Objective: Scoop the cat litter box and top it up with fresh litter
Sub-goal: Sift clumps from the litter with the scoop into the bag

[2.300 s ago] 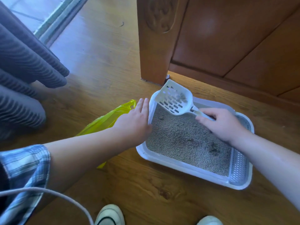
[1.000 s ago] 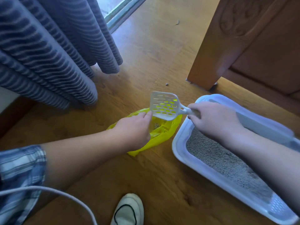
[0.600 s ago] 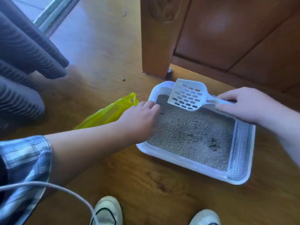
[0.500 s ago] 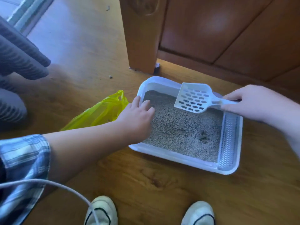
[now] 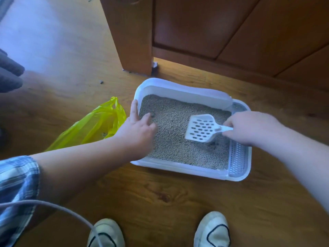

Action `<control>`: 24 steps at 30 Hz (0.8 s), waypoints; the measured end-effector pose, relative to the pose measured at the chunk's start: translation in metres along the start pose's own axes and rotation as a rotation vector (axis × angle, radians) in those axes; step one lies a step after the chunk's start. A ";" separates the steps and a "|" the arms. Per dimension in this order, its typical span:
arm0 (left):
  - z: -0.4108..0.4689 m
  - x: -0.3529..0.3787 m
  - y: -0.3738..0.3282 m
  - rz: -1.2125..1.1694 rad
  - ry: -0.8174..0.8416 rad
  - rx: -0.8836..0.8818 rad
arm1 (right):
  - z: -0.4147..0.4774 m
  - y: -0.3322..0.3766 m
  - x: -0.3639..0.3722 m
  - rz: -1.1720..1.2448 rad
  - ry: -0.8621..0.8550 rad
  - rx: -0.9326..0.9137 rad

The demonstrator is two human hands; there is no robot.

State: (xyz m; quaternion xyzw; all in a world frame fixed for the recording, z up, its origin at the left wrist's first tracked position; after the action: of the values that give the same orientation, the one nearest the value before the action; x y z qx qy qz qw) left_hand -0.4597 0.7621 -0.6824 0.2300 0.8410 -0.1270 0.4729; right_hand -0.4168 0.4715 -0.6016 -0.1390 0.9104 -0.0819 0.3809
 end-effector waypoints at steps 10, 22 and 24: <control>-0.046 0.006 0.030 -0.340 -0.044 0.085 | 0.050 0.084 -0.003 0.218 -0.081 -0.165; -0.073 0.013 0.040 -0.400 -0.088 0.077 | 0.075 0.103 0.012 0.467 -0.076 -0.297; -0.072 0.013 0.040 -0.402 -0.089 0.078 | 0.073 0.097 0.015 0.477 -0.068 -0.294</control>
State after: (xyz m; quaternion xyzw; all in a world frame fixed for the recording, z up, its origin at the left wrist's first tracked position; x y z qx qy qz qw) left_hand -0.4984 0.8308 -0.6554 0.0700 0.8428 -0.2610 0.4654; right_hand -0.3931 0.5556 -0.6879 0.0228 0.9062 0.1477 0.3955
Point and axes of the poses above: each hand's wrist, its own z-axis towards the middle knuckle, its own x-axis out of the palm, y = z × x, the point moved 1 cm from there along z, towards the middle knuckle, and after that the axes turned 2 degrees about y, right-handed, at the moved point
